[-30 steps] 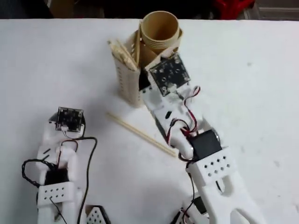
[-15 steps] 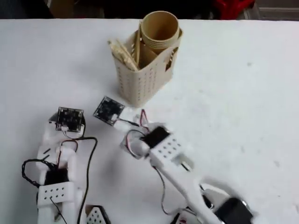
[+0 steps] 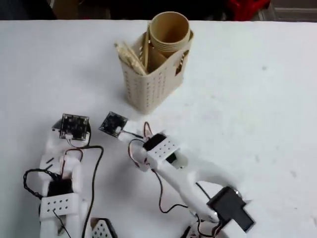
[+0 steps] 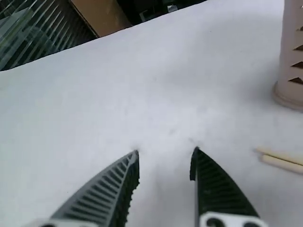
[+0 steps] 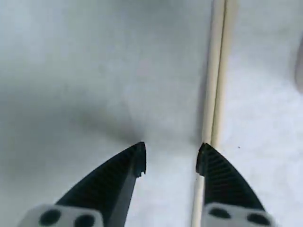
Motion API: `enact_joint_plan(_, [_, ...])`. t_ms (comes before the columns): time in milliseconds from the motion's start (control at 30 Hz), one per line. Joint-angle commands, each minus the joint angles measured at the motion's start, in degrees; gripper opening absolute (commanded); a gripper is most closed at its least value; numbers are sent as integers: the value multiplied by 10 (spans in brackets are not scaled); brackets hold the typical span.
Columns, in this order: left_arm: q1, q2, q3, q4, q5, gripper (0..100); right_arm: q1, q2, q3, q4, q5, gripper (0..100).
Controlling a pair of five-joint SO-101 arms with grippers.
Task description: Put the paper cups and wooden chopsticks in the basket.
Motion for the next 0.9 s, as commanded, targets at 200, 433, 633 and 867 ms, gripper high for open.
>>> enact_joint_plan(200, [6,-12,0,12,-5,189,40,29,-51,-29,5,180])
enact_joint_plan(433, [7,-12,0,12,-6,190,80,66,-76,-29,5,179])
enact_joint_plan(633, [6,-12,0,12,-6,189,72,87,-77,-26,5,170])
enact_joint_plan(867, [3,-12,0,12,-6,189,72,89,-76,-26,5,37])
